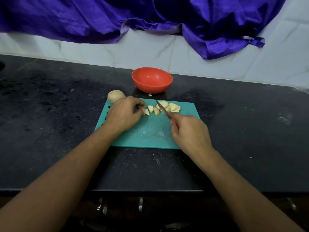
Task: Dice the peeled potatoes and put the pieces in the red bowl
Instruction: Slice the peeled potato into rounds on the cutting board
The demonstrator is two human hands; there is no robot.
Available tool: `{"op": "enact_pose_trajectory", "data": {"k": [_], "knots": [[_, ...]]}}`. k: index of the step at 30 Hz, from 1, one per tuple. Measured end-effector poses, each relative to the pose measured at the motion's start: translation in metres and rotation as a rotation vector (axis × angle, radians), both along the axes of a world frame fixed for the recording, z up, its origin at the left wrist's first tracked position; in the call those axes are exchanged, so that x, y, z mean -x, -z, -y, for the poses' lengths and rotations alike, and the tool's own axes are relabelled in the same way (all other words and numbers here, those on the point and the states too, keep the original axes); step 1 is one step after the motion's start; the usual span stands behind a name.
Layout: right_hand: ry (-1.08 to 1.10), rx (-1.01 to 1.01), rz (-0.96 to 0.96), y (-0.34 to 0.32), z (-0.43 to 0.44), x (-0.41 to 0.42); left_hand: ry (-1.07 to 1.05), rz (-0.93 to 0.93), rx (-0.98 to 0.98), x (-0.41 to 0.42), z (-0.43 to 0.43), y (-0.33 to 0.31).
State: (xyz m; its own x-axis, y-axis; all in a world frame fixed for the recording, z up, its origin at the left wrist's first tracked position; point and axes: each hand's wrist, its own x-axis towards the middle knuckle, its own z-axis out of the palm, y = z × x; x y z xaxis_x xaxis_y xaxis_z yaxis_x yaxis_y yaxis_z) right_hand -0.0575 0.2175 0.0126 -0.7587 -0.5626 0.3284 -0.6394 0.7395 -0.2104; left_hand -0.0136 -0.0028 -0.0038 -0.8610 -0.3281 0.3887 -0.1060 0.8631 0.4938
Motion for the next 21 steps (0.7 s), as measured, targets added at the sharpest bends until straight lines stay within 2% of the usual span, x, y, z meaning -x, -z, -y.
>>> {"op": "enact_pose_trajectory", "data": {"k": [8, 11, 15, 21], "knots": [[-0.124, -0.116, -0.024, -0.006, 0.009, 0.014, 0.029, -0.006, -0.226, -0.012, 0.008, -0.001], [-0.205, -0.132, -0.029, -0.004, 0.013, 0.021, -0.003, -0.047, -0.187, -0.022, 0.008, -0.001], [-0.295, -0.184, -0.054, -0.004, 0.017, 0.026, -0.025, -0.010, -0.108, -0.028, 0.006, -0.001], [-0.212, -0.059, -0.026, 0.003, 0.011, 0.024, 0.007, 0.015, -0.114, -0.034, 0.006, 0.000]]}}
